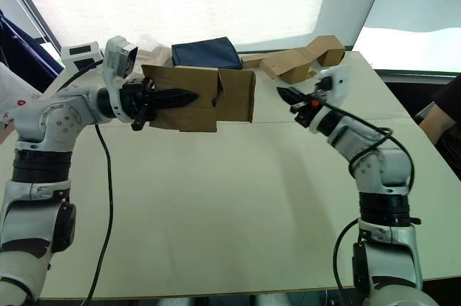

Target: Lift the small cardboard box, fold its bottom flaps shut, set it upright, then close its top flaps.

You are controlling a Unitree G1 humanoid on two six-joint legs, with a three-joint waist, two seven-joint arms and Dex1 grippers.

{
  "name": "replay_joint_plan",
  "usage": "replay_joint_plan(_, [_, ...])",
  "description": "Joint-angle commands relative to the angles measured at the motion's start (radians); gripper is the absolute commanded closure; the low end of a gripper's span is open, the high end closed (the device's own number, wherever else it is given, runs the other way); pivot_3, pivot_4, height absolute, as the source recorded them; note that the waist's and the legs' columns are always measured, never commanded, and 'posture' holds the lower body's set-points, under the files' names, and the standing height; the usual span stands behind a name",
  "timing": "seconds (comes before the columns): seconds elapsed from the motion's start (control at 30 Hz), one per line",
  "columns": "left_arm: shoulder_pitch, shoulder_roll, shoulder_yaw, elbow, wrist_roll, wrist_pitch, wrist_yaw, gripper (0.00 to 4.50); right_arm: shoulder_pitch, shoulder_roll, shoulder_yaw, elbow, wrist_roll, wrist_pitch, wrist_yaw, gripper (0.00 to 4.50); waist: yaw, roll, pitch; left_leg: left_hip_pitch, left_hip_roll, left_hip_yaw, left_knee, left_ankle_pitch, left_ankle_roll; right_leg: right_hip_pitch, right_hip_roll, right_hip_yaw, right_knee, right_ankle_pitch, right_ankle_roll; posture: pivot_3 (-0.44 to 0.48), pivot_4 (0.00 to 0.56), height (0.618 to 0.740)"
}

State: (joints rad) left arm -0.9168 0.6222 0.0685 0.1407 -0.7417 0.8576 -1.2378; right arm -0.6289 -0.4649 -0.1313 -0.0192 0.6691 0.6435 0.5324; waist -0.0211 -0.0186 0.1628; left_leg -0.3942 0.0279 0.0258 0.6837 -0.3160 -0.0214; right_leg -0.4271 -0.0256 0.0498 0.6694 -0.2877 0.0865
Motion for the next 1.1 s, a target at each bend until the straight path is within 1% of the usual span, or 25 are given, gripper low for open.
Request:
replay_joint_plan(0.03, [-0.026, 0.014, 0.025, -0.019, -0.01, -0.012, 0.0, 4.5, -0.028, 0.025, 0.022, -0.07, -0.008, -0.019, 0.017, 4.44, 0.001, 0.0, 0.0, 0.0, 0.0, 0.0, 0.0, 0.0, 0.0, 0.0, 0.0, 0.0, 0.0, 0.0, 0.0, 0.0, 0.15, 0.74])
replay_joint_plan(0.23, [-0.025, 0.017, 0.025, -0.018, -0.009, -0.011, 0.001, 4.5, 0.003, 0.057, 0.014, -0.163, 0.084, 0.048, 0.059, 4.44, 0.005, 0.0, 0.0, 0.0, -0.001, 0.0, 0.0, 0.0, 0.0, 0.0, -0.001, 0.0, 0.0, 0.0, 0.0, 0.0, 0.15, 0.74])
replay_joint_plan(0.33, [-0.026, 0.019, 0.026, -0.009, -0.008, -0.012, -0.001, 4.5, 0.073, 0.074, -0.027, -0.265, 0.272, 0.157, 0.079, 4.44, 0.005, 0.0, 0.0, 0.0, 0.0, -0.001, 0.0, 0.0, 0.0, 0.0, -0.001, -0.001, 0.0, 0.0, 0.0, 0.0, 0.15, 0.74])
replay_joint_plan(0.4, [-0.026, 0.017, 0.025, -0.007, -0.009, -0.011, -0.001, 4.5, 0.089, 0.08, -0.039, -0.294, 0.328, 0.189, 0.067, 4.44, 0.005, 0.0, 0.0, -0.001, 0.0, -0.001, 0.0, 0.0, 0.0, 0.0, -0.001, -0.001, 0.0, 0.0, 0.0, 0.0, 0.15, 0.74])
replay_joint_plan(0.53, [-0.024, 0.014, 0.024, -0.007, -0.01, -0.01, 0.0, 4.5, 0.095, 0.093, -0.048, -0.314, 0.381, 0.213, 0.031, 4.44, 0.001, 0.0, 0.0, 0.0, 0.0, 0.0, 0.001, 0.0, 0.0, 0.0, -0.001, 0.0, 0.001, 0.0, 0.0, 0.0, 0.15, 0.74])
replay_joint_plan(0.77, [-0.023, 0.01, 0.023, -0.014, -0.015, -0.003, 0.002, 4.5, 0.096, 0.128, -0.038, -0.297, 0.382, 0.199, -0.003, 4.44, 0.002, 0.0, 0.0, 0.0, 0.0, -0.001, 0.0, 0.0, 0.0, 0.0, 0.0, 0.0, 0.001, 0.0, 0.0, 0.0, 0.15, 0.74])
replay_joint_plan(0.8, [-0.022, 0.01, 0.023, -0.016, -0.016, -0.001, 0.003, 4.5, 0.096, 0.132, -0.039, -0.294, 0.384, 0.198, -0.003, 3.94, 0.002, 0.0, 0.0, 0.0, 0.0, -0.001, 0.0, 0.0, 0.0, 0.0, 0.0, 0.0, 0.001, 0.0, 0.0, 0.0, 0.15, 0.74])
replay_joint_plan(0.83, [-0.021, 0.012, 0.024, -0.018, -0.018, 0.001, 0.003, 4.5, 0.096, 0.137, -0.041, -0.29, 0.385, 0.197, -0.004, 3.73, 0.002, 0.0, 0.0, 0.0, 0.0, -0.001, 0.0, 0.0, 0.0, 0.0, 0.0, 0.0, 0.001, 0.0, 0.0, 0.0, 0.15, 0.74])
replay_joint_plan(0.97, [-0.021, 0.016, 0.031, -0.023, -0.023, 0.009, 0.005, 4.5, 0.096, 0.155, -0.045, -0.273, 0.387, 0.194, -0.01, 2.09, 0.002, 0.0, 0.0, 0.0, 0.0, -0.001, 0.0, 0.0, 0.0, 0.0, 0.0, 0.0, 0.001, 0.0, 0.0, 0.0, 0.15, 0.74])
replay_joint_plan(1.0, [-0.021, 0.016, 0.033, -0.022, -0.024, 0.009, 0.006, 4.5, 0.096, 0.161, -0.047, -0.27, 0.394, 0.194, -0.011, 1.77, 0.002, 0.0, 0.0, 0.0, 0.0, -0.001, 0.0, 0.0, 0.0, 0.0, 0.0, 0.0, 0.001, 0.0, 0.0, 0.0, 0.15, 0.74])
replay_joint_plan(1.1, [-0.019, 0.016, 0.033, -0.024, -0.027, 0.009, 0.009, 4.5, 0.096, 0.189, -0.068, -0.259, 0.449, 0.203, -0.022, 1.77, 0.001, 0.0, 0.0, 0.0, 0.0, -0.001, 0.0, 0.0, 0.0, 0.0, 0.0, 0.0, 0.001, 0.0, 0.0, 0.0, 0.15, 0.74])
